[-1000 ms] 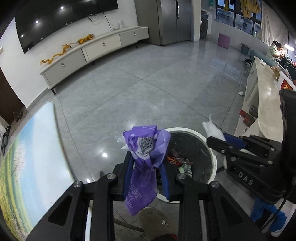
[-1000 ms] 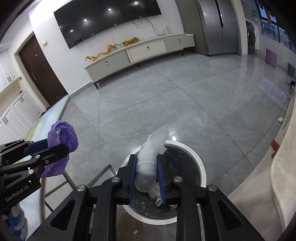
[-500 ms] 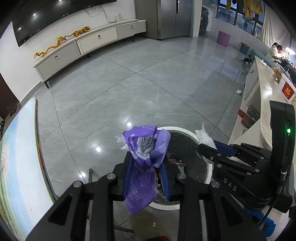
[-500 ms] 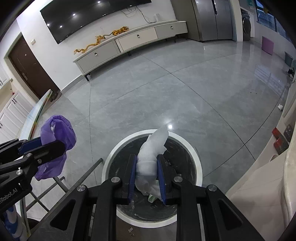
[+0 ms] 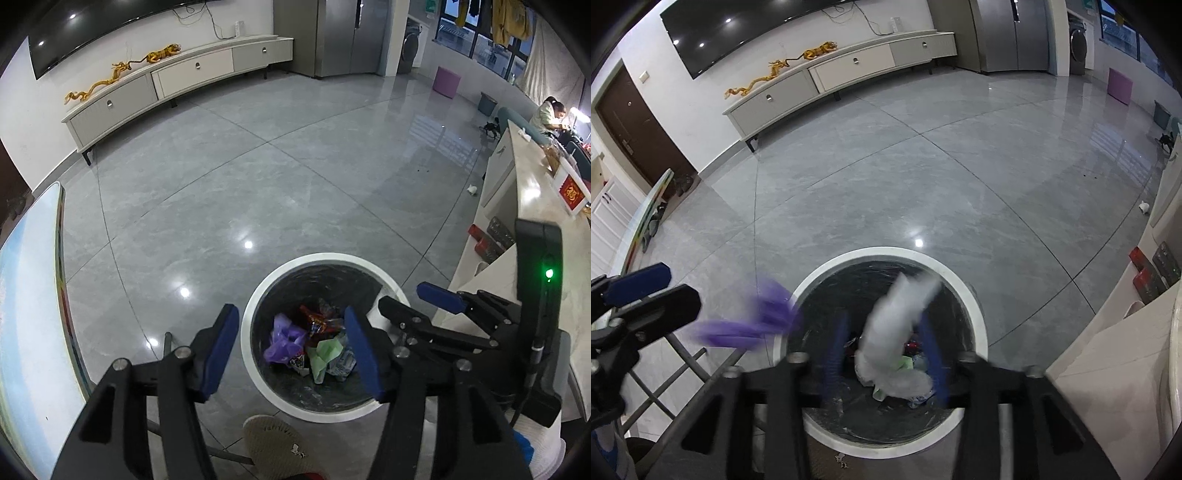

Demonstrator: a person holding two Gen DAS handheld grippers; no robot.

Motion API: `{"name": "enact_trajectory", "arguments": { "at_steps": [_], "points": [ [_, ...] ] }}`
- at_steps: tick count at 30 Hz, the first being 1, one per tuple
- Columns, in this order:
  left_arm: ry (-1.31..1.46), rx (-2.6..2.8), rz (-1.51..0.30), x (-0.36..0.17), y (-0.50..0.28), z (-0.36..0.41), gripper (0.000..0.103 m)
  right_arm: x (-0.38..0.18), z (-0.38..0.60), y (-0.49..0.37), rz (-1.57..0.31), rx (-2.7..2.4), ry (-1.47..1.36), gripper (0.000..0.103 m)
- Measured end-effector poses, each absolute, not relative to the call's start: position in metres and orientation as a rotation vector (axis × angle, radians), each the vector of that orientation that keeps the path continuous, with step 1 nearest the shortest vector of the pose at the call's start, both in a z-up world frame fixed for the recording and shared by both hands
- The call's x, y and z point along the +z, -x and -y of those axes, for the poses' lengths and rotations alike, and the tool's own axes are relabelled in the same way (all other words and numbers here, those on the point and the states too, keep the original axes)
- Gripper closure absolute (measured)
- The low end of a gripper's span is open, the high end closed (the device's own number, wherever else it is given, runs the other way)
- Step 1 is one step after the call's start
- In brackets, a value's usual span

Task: Collect trash

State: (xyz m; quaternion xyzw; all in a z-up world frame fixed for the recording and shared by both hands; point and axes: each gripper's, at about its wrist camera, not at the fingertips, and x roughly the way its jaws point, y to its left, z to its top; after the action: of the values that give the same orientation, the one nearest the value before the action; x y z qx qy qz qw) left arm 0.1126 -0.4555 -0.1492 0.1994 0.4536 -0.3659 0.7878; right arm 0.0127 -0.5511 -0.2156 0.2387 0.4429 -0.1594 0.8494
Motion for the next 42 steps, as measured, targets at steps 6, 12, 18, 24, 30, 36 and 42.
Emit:
{"name": "enact_trajectory", "arguments": {
  "at_steps": [6,12,18,24,30,36,42],
  "points": [
    [-0.427,-0.797,-0.954,-0.14,-0.105,0.451,0.045,-0.211,0.551,-0.005,-0.927,-0.352,-0.506,0.051],
    [-0.422,-0.771,-0.874,-0.116,-0.095,0.434,0.045,-0.196,0.546,0.003,-0.894,-0.366,-0.514,0.048],
    [-0.399,-0.706,-0.789,-0.092,-0.088,0.406,0.033,-0.179,0.54,0.008,-0.856,-0.376,-0.509,0.041],
    [-0.35,-0.641,-0.721,-0.067,-0.084,0.372,0.031,-0.158,0.526,0.015,-0.815,-0.384,-0.493,0.034],
    [-0.297,-0.563,-0.666,-0.045,-0.084,0.331,0.03,-0.13,0.499,0.015,-0.766,-0.373,-0.45,0.025],
    [-0.22,-0.475,-0.629,-0.027,-0.091,0.278,0.026,-0.101,0.457,0.002,-0.724,-0.326,-0.379,0.014],
    [-0.155,-0.367,-0.567,-0.01,-0.098,0.215,0.026,-0.073,0.407,-0.013,-0.68,-0.267,-0.291,0.003]
  ]
}}
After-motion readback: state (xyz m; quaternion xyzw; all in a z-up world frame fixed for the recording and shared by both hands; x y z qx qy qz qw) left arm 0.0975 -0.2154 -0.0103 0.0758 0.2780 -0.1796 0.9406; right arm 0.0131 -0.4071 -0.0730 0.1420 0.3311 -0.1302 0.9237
